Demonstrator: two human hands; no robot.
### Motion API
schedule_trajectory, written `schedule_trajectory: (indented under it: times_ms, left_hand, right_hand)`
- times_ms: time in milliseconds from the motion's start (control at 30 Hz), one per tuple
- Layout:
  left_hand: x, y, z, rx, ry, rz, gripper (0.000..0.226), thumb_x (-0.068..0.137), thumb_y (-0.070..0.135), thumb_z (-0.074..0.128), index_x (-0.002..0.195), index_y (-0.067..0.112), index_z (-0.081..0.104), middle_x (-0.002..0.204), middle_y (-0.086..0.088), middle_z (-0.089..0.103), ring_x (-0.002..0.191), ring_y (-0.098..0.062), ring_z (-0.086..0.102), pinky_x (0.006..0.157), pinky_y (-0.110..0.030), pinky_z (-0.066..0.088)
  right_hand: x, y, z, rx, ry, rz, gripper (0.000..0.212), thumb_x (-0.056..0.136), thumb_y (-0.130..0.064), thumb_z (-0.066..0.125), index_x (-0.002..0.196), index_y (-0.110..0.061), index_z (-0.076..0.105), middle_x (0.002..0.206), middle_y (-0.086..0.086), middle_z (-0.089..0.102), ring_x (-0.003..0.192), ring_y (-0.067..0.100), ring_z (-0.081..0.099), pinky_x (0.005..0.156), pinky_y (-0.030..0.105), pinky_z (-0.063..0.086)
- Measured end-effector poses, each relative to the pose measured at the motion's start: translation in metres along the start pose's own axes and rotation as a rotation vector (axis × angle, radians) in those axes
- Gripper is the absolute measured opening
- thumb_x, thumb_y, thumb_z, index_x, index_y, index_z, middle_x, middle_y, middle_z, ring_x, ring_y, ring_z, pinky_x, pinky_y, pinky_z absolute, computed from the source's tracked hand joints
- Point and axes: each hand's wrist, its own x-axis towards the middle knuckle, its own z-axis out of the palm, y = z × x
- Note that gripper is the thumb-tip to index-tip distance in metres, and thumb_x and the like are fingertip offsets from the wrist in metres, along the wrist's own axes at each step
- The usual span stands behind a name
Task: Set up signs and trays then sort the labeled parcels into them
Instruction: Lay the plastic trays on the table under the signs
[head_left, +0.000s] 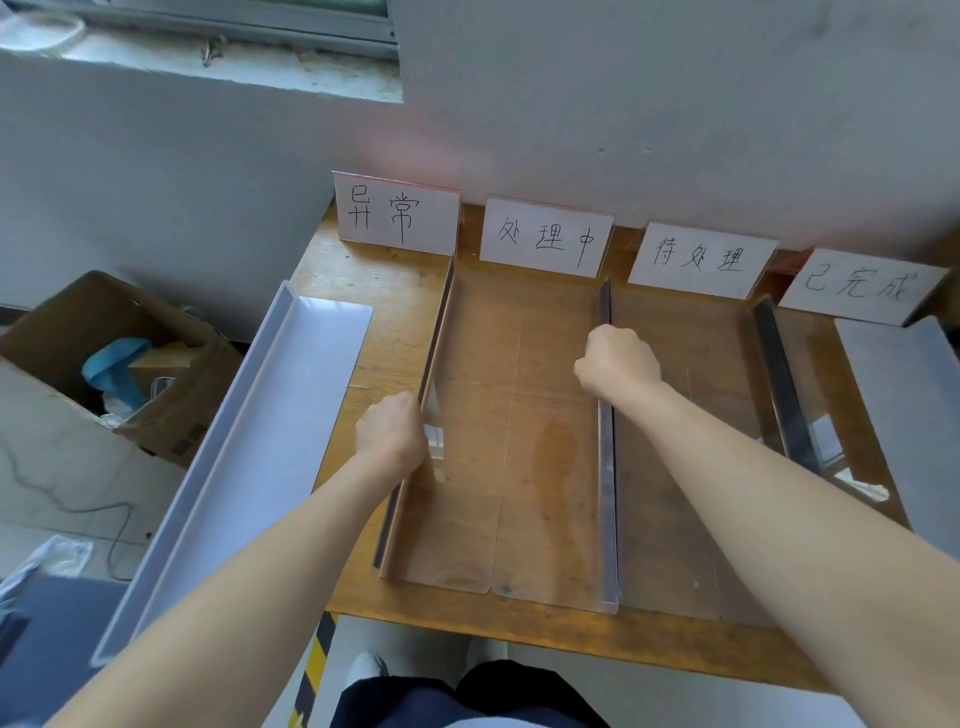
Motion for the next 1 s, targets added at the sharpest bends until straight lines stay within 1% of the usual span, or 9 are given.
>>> schedule_trajectory:
  times_ms: [167, 333, 433, 533, 633, 700, 767, 833, 1000]
  left_hand:
    - [-0.003, 0.000, 0.000, 0.005, -0.006, 0.011, 0.023, 0.088, -0.001, 0.055, 0.109, 0.006, 0.056, 0.105, -0.012, 0.062, 0.091, -0.026, 0.059, 0.073, -0.032, 0.050]
    - [-0.002, -0.003, -0.001, 0.015, -0.023, 0.014, 0.020, 0.088, -0.001, 0.054, 0.106, 0.008, 0.055, 0.097, -0.009, 0.060, 0.079, -0.021, 0.051, 0.067, -0.030, 0.047]
    - [0.000, -0.007, -0.004, 0.024, -0.022, 0.026, 0.014, 0.090, 0.009, 0.056, 0.104, 0.009, 0.055, 0.099, -0.008, 0.062, 0.079, -0.022, 0.051, 0.065, -0.030, 0.045]
    - [0.002, -0.019, -0.014, 0.007, 0.074, 0.022, 0.016, 0.092, 0.014, 0.054, 0.107, 0.009, 0.052, 0.100, -0.009, 0.062, 0.081, -0.024, 0.052, 0.063, -0.032, 0.041]
    - [0.005, -0.050, -0.024, -0.022, 0.194, -0.063, 0.011, 0.089, 0.008, 0.052, 0.100, 0.010, 0.049, 0.094, -0.007, 0.061, 0.081, -0.028, 0.056, 0.061, -0.032, 0.044]
    - [0.001, -0.078, -0.031, 0.005, 0.222, -0.151, 0.018, 0.087, 0.006, 0.057, 0.103, 0.010, 0.049, 0.100, -0.010, 0.060, 0.084, -0.028, 0.057, 0.062, -0.033, 0.045]
    - [-0.005, -0.108, -0.037, 0.072, 0.200, -0.263, 0.036, 0.086, 0.008, 0.062, 0.118, 0.006, 0.046, 0.115, -0.015, 0.054, 0.102, -0.031, 0.054, 0.074, -0.036, 0.048]
    - [-0.009, -0.136, -0.040, 0.122, 0.173, -0.355, 0.041, 0.086, 0.007, 0.060, 0.123, 0.003, 0.042, 0.122, -0.019, 0.047, 0.112, -0.034, 0.048, 0.084, -0.040, 0.047]
    - [0.001, -0.182, -0.039, 0.082, 0.027, -0.336, 0.028, 0.087, -0.002, 0.047, 0.115, 0.001, 0.045, 0.118, -0.020, 0.055, 0.109, -0.038, 0.054, 0.082, -0.042, 0.047]
  right_hand:
    - [0.000, -0.006, -0.007, 0.008, 0.037, -0.012, 0.010, 0.084, -0.001, 0.049, 0.080, -0.009, 0.052, 0.081, 0.009, 0.056, 0.072, 0.028, 0.053, 0.058, 0.029, 0.039]
    - [-0.005, -0.019, -0.012, 0.012, 0.051, -0.094, 0.006, 0.089, -0.006, 0.050, 0.091, -0.009, 0.055, 0.090, 0.009, 0.060, 0.077, 0.026, 0.054, 0.061, 0.029, 0.040]
    - [-0.008, -0.031, -0.013, 0.020, 0.064, -0.230, 0.020, 0.093, -0.016, 0.051, 0.110, -0.009, 0.057, 0.105, 0.009, 0.063, 0.088, 0.025, 0.058, 0.067, 0.030, 0.046]
    - [-0.013, -0.049, -0.015, 0.014, 0.114, -0.360, 0.027, 0.094, -0.022, 0.053, 0.117, -0.009, 0.056, 0.112, 0.010, 0.063, 0.099, 0.026, 0.060, 0.080, 0.036, 0.051]
    - [-0.022, -0.071, -0.014, 0.025, 0.149, -0.434, 0.027, 0.094, -0.022, 0.053, 0.118, -0.009, 0.056, 0.110, 0.010, 0.063, 0.098, 0.026, 0.060, 0.080, 0.034, 0.050]
    - [-0.027, -0.089, -0.012, 0.032, 0.135, -0.458, 0.025, 0.094, -0.022, 0.052, 0.116, -0.009, 0.056, 0.109, 0.010, 0.064, 0.096, 0.025, 0.059, 0.080, 0.035, 0.050]
    - [-0.033, -0.108, -0.009, 0.023, 0.105, -0.474, 0.025, 0.094, -0.021, 0.051, 0.115, -0.009, 0.056, 0.109, 0.010, 0.063, 0.098, 0.027, 0.058, 0.082, 0.036, 0.048]
    - [-0.038, -0.127, -0.006, 0.006, 0.087, -0.486, 0.026, 0.094, -0.020, 0.051, 0.116, -0.007, 0.056, 0.110, 0.011, 0.063, 0.100, 0.029, 0.057, 0.083, 0.036, 0.046]
    - [-0.048, -0.168, 0.001, -0.006, 0.070, -0.471, 0.028, 0.094, -0.021, 0.052, 0.118, -0.007, 0.056, 0.111, 0.011, 0.063, 0.102, 0.029, 0.057, 0.083, 0.036, 0.045]
